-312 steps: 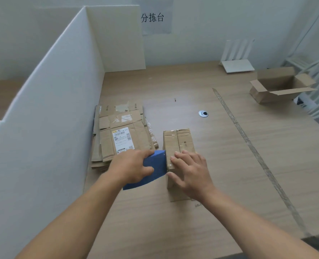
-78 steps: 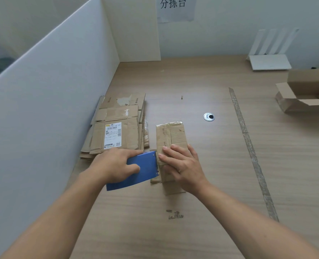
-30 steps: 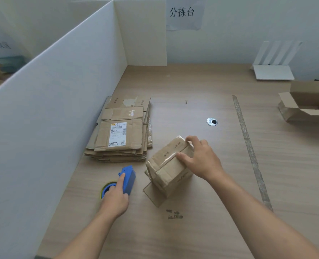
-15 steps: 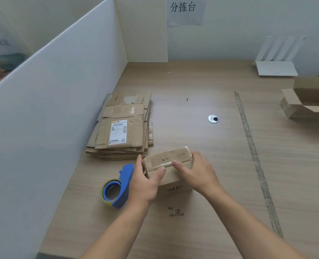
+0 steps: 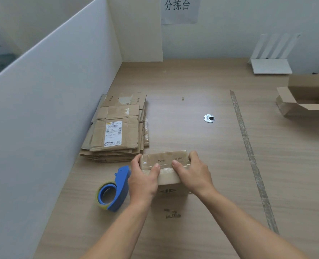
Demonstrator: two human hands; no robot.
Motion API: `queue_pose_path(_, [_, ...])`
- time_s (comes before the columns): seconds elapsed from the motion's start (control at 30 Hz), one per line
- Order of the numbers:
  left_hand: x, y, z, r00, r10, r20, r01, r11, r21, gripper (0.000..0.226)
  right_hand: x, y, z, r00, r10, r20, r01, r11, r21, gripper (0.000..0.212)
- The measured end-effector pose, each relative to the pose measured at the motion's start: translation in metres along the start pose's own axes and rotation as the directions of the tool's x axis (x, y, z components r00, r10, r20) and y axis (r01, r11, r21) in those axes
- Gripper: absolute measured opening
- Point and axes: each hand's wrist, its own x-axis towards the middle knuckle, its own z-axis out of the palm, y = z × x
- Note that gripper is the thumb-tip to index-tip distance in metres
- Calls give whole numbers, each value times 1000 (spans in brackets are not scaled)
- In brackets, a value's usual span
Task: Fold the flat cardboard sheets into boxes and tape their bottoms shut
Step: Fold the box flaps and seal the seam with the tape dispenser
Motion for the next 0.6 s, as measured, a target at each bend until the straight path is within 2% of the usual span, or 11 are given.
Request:
queue_pose_path(0.2, [11,-11,-7,1000,21,3,-21,997,-72,45,-2,3,-6,1000,-6,18,5,998,56,33])
queue_pose_path(0.47, [13,-16,-8,1000,22,12,-20,990,-139,45,-1,13,-13,999,-9,42,0,980,198,28])
queue_pose_path(0.6, [15,-17,-9,999,-3,52,13,981,-192,41,-4,15,-11,999,-30,17,26,980,195,29])
